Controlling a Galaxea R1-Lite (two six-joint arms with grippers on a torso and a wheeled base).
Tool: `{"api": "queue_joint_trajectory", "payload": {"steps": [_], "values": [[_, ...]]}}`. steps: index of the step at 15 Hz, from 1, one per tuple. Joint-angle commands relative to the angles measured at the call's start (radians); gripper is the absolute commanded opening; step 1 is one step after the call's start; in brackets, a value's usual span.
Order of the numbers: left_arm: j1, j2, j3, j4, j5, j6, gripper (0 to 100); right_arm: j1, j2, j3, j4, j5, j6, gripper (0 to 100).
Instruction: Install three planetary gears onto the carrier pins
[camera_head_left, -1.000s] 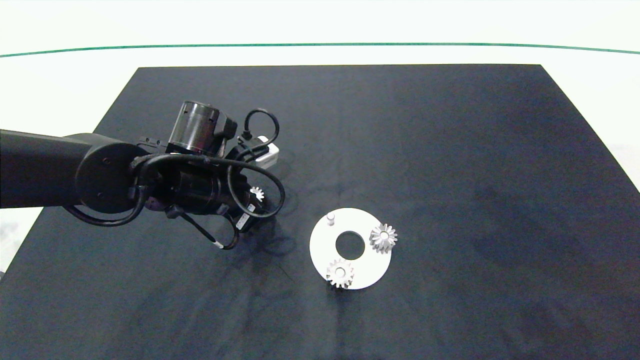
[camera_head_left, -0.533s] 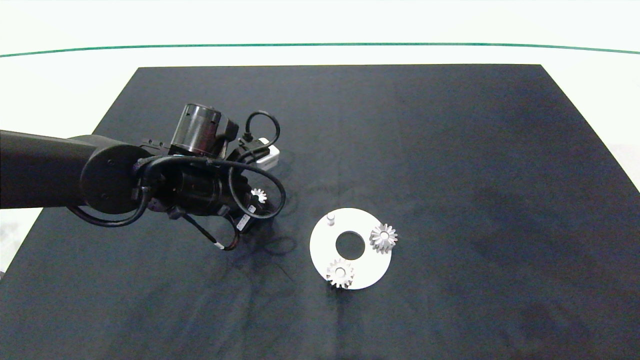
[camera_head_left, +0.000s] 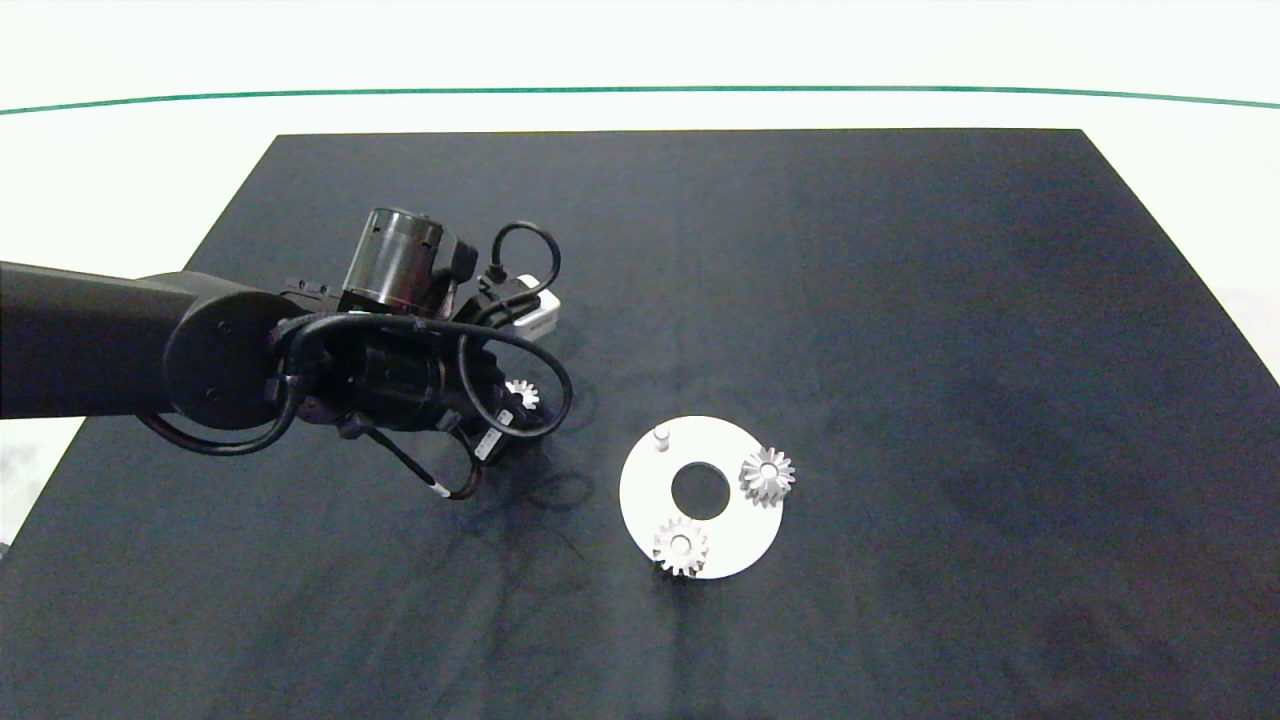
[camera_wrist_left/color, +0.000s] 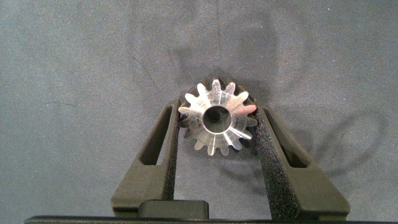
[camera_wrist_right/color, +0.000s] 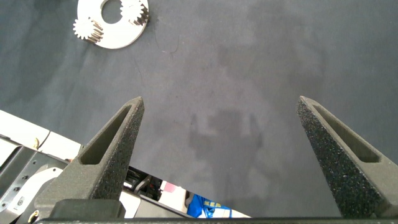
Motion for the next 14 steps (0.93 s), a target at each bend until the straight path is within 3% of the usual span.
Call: {"api": "queue_joint_trajectory", "payload": {"steps": [1, 11, 12, 13, 14], "values": [[0.001, 0.001, 0.000, 0.002, 0.001, 0.007, 35, 0.001, 0.000, -0.003, 0.004, -0.002, 0.000, 100], [0.003, -0.017, 0.022, 0.003, -0.018, 0.013, 14, 0.001, -0.001, -0.006, 0.005, -0.002, 0.000, 100], [0.001, -0.031, 0.025, 0.003, -0.028, 0.013, 13, 0.001, -0.003, -0.005, 0.007, -0.002, 0.000, 100], [-0.007, -0.053, 0.023, 0.003, -0.060, 0.012, 13, 0.001, -0.003, -0.003, 0.007, -0.002, 0.000, 100], [-0.010, -0.062, 0.017, 0.003, -0.074, 0.012, 13, 0.001, -0.003, -0.003, 0.007, -0.002, 0.000, 100]]}}
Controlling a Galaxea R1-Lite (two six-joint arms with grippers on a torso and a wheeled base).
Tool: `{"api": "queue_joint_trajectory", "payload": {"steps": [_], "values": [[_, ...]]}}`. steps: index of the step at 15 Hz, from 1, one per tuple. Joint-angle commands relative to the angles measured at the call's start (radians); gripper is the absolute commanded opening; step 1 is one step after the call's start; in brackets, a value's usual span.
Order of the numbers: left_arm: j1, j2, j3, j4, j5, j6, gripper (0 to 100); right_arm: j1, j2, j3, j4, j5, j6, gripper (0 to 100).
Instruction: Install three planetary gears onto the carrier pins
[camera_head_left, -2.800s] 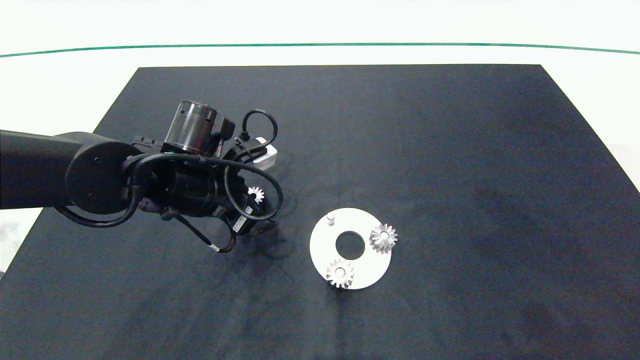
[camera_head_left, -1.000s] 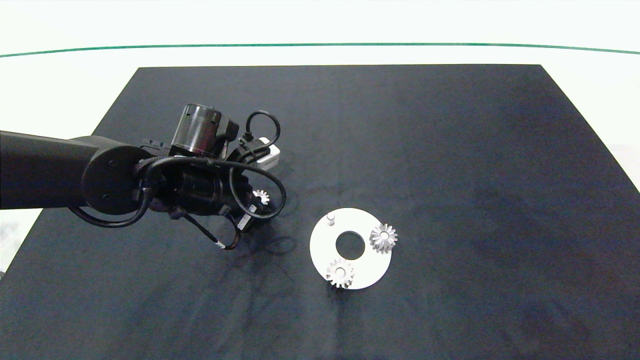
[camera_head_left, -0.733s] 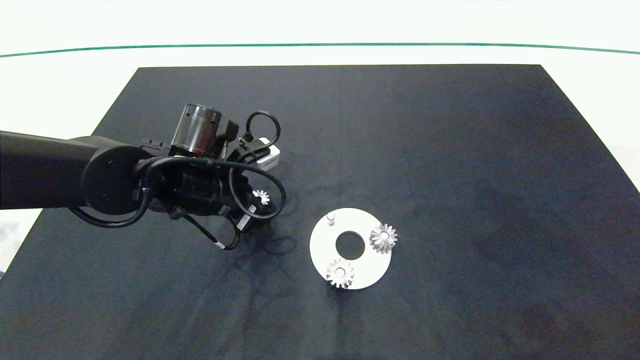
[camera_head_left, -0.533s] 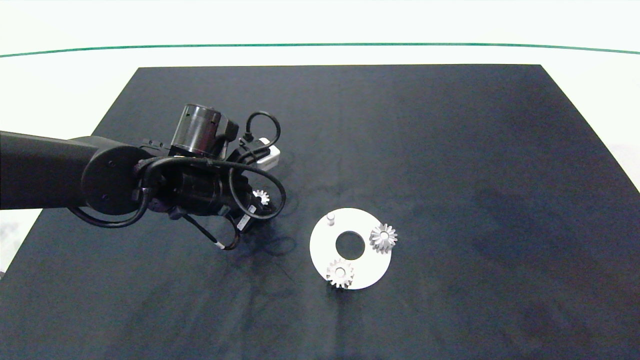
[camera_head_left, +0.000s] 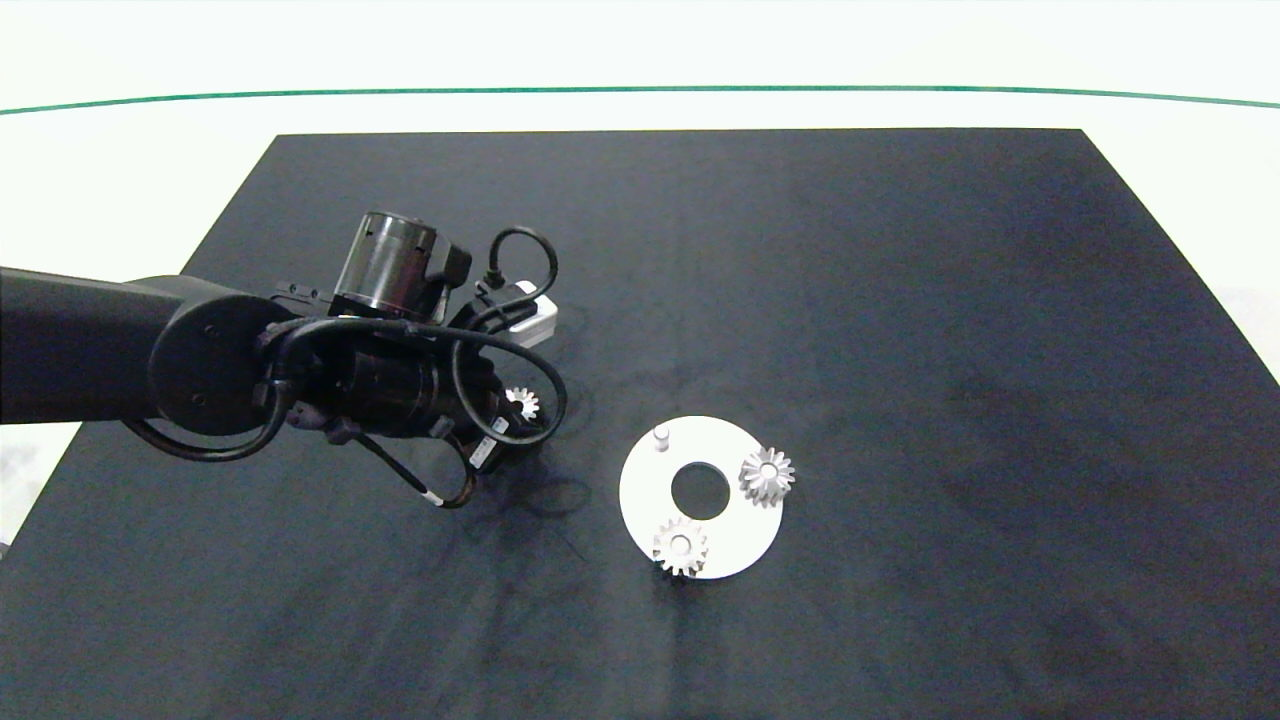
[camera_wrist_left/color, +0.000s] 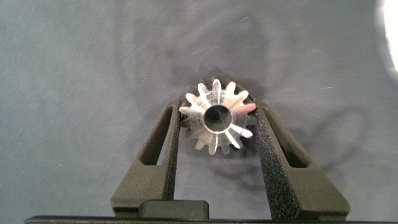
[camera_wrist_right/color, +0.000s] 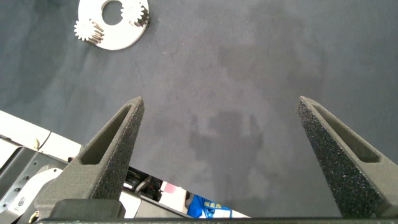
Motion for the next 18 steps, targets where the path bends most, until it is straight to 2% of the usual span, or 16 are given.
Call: {"api": "queue_joint_trajectory", "payload": {"steps": [1, 4, 12, 14, 15, 18], "values": [[-0.030, -0.050, -0.007, -0.004, -0.019, 0.002, 13, 0.001, 0.000, 0.002, 0.005, -0.001, 0.001, 100], [-0.071, -0.084, -0.009, -0.004, -0.008, 0.002, 13, 0.001, 0.000, 0.005, 0.005, -0.001, 0.001, 100], [-0.060, -0.069, 0.007, -0.002, -0.008, 0.007, 13, 0.001, -0.001, 0.009, 0.007, -0.001, 0.001, 100], [-0.059, -0.067, 0.020, -0.007, -0.010, 0.018, 13, 0.001, 0.000, 0.008, 0.007, -0.001, 0.001, 100], [-0.057, -0.066, 0.020, -0.007, -0.010, 0.022, 100, 0.001, 0.000, 0.008, 0.007, -0.001, 0.001, 100], [-0.056, -0.067, 0.023, -0.007, -0.011, 0.025, 100, 0.001, 0.003, 0.006, 0.007, -0.001, 0.001, 100]]}}
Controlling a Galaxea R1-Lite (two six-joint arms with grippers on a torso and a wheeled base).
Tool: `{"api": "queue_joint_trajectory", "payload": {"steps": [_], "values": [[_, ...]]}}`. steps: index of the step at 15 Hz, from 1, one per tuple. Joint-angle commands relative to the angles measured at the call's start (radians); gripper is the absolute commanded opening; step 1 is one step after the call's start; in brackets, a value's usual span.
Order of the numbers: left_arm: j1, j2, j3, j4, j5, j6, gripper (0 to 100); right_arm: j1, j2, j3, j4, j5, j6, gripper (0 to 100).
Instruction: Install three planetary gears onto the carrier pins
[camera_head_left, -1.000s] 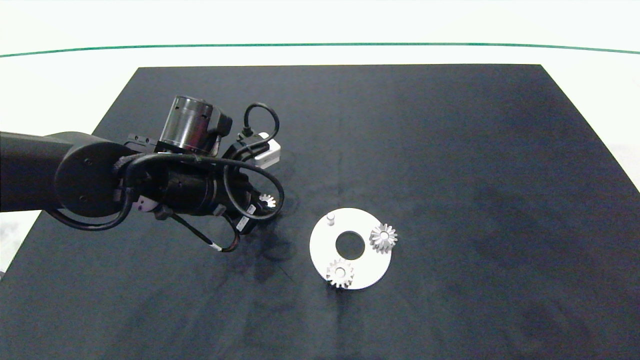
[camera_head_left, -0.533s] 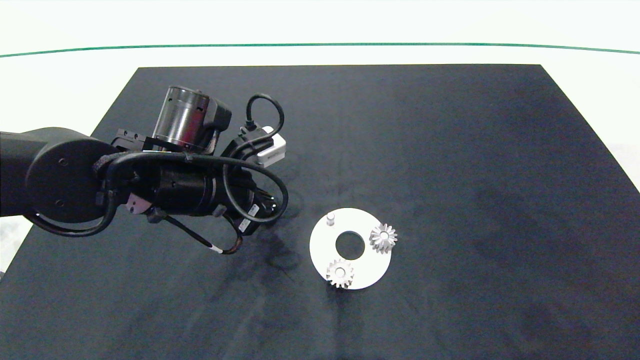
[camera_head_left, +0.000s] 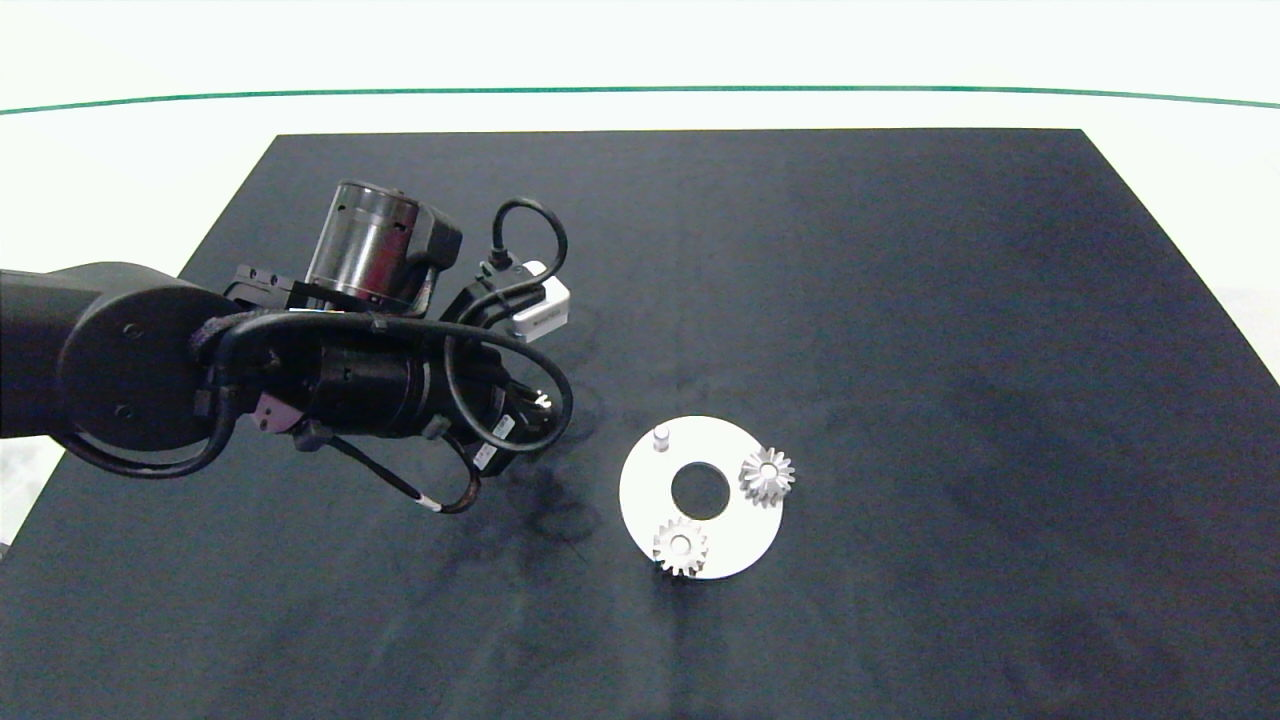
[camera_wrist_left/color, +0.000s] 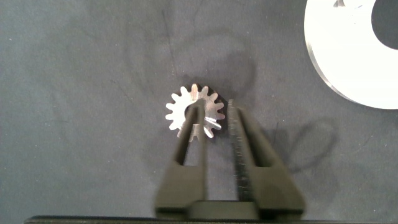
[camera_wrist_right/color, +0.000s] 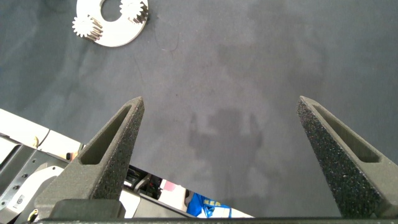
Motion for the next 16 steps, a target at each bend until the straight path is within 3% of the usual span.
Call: {"api": "queue_joint_trajectory", "payload": {"steps": [1, 16], "values": [[0.008, 0.001, 0.000, 0.001, -0.002, 0.004, 100, 0.000, 0.003, -0.001, 0.005, -0.002, 0.002, 100], [0.040, 0.067, 0.020, -0.037, -0.007, 0.018, 100, 0.000, 0.000, 0.000, 0.003, -0.002, 0.001, 100]]}}
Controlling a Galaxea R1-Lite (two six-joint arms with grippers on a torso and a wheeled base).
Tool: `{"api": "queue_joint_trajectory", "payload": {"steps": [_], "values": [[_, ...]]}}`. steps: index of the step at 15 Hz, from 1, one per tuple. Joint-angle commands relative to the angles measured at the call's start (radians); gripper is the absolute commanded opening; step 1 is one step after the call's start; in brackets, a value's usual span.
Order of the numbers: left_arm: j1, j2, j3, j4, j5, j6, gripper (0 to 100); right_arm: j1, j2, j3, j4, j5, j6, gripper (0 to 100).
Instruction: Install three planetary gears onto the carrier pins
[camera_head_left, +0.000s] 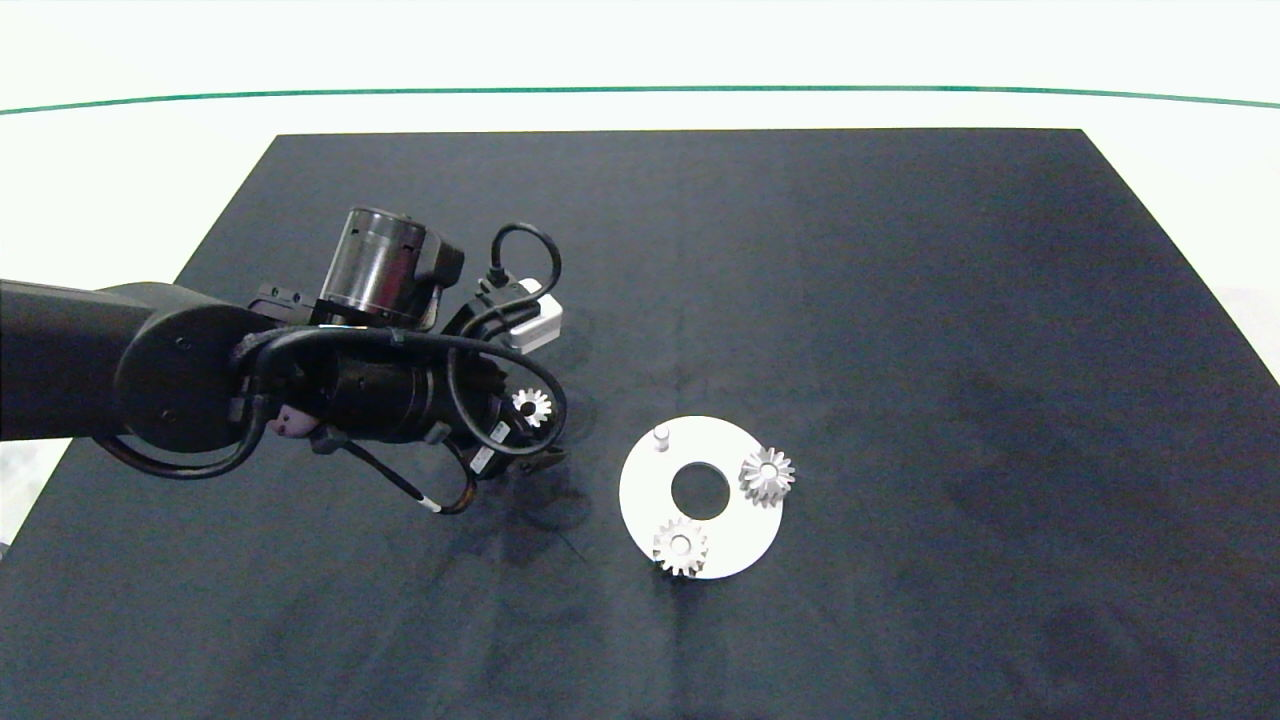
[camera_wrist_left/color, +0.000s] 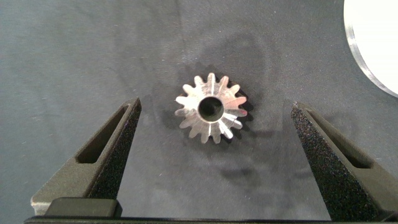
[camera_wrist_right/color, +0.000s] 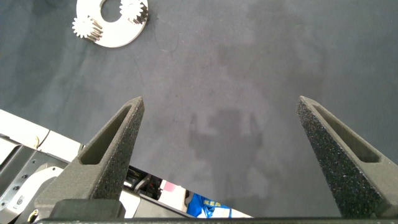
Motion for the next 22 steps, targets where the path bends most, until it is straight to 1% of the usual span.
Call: {"api": "queue_joint_trajectory", "payload": {"steps": [1, 4, 11, 13, 14, 22], "values": [[-0.001, 0.021, 0.004, -0.001, 0.000, 0.003, 100, 0.001, 0.000, 0.000, 0.005, -0.002, 0.001, 100], [0.002, 0.028, 0.000, -0.005, -0.003, 0.001, 98, 0.001, 0.002, 0.000, 0.003, 0.000, 0.001, 100], [0.004, 0.028, -0.004, -0.005, -0.005, 0.000, 83, 0.001, 0.003, 0.000, 0.003, 0.000, 0.001, 100], [0.002, 0.028, -0.006, -0.007, -0.012, 0.001, 80, 0.001, 0.003, 0.000, 0.003, -0.002, 0.001, 100], [0.002, 0.026, -0.007, -0.007, -0.014, 0.001, 77, 0.001, 0.003, -0.001, 0.003, -0.002, 0.001, 100], [0.010, 0.028, -0.009, -0.013, -0.014, 0.001, 62, 0.001, 0.005, -0.003, 0.003, 0.000, 0.001, 100]]}}
